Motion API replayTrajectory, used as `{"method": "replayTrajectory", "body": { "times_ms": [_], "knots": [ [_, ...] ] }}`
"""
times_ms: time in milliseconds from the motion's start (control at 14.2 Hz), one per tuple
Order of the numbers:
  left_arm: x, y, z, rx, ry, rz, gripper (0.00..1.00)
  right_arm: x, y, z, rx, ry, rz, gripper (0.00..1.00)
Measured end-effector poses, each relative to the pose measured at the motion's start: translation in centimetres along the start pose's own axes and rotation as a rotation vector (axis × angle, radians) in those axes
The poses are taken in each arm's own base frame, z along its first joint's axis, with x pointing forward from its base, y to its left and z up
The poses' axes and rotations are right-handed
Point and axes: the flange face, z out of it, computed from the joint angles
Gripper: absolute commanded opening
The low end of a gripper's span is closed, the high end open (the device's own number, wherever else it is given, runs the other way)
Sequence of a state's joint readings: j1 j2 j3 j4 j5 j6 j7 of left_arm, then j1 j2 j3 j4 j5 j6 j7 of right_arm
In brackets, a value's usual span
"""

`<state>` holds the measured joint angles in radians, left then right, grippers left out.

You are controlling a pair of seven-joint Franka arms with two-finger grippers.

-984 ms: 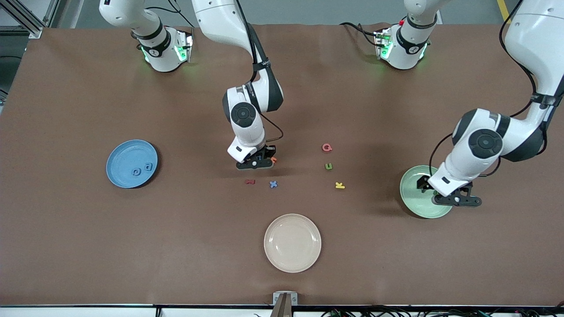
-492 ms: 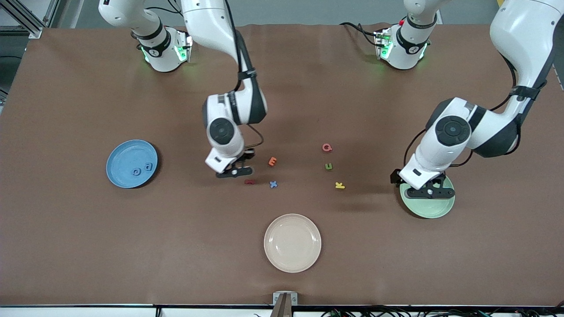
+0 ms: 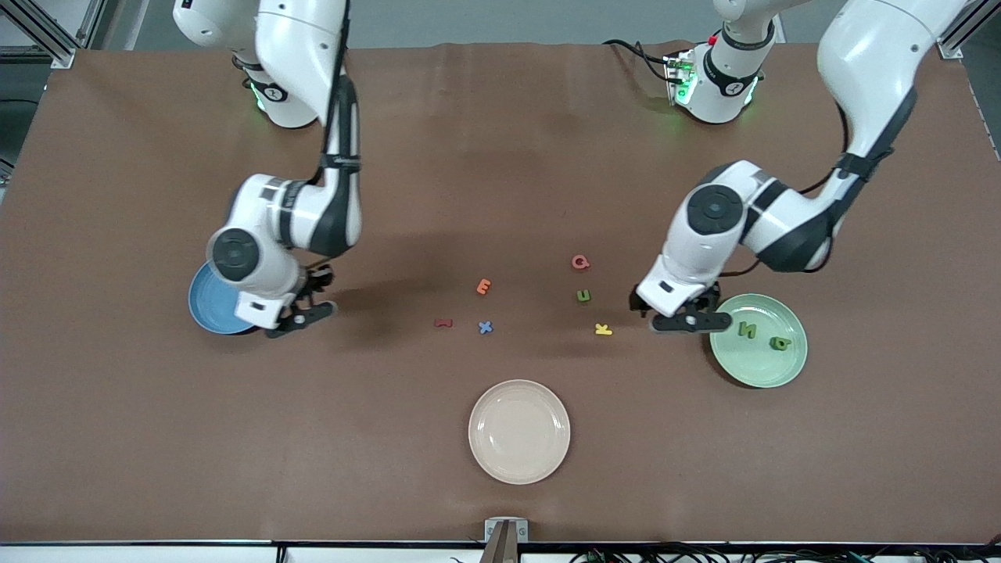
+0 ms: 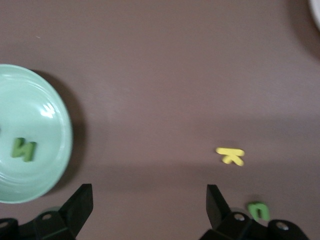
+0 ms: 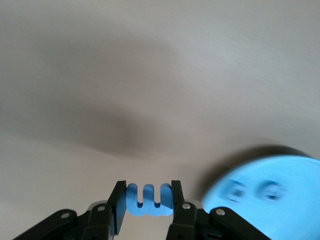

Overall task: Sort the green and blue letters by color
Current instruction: 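Place the blue E on the blue plate while the left gripper reaches letters, then grasp the green n with the left gripper while the right gripper returns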

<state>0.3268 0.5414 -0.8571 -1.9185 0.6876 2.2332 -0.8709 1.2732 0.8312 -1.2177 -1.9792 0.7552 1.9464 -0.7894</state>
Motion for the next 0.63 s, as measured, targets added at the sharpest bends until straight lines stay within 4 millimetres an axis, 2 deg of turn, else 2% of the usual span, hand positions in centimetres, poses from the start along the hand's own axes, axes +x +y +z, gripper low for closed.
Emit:
{"method": "replayTrajectory", "body": {
  "times_ms": [211,351,492,633],
  "knots": [
    [-2.0,3.5,1.0,-0.015,-0.026,-0.023,0.97,-3.7,7.5,1.1,0.033,-0.01,-0.043,0.02],
    [-3.2,5.5,1.9,-0.023,-0.049,-0.041,0.93,-5.3,10.4,1.7,0.054,-0.014,-0.049,0.13],
    [-4.5,7.2,3.0,-0.019,-0.051,-0.048,0.86,-6.0,11.6,1.9,0.062,-0.015,-0.048,1.0],
    [-5.0,8.2,4.2,-0.032,-0.041,-0.082,0.78,-6.3,12.0,2.0,0.065,-0.015,-0.046,1.0]
  ]
}}
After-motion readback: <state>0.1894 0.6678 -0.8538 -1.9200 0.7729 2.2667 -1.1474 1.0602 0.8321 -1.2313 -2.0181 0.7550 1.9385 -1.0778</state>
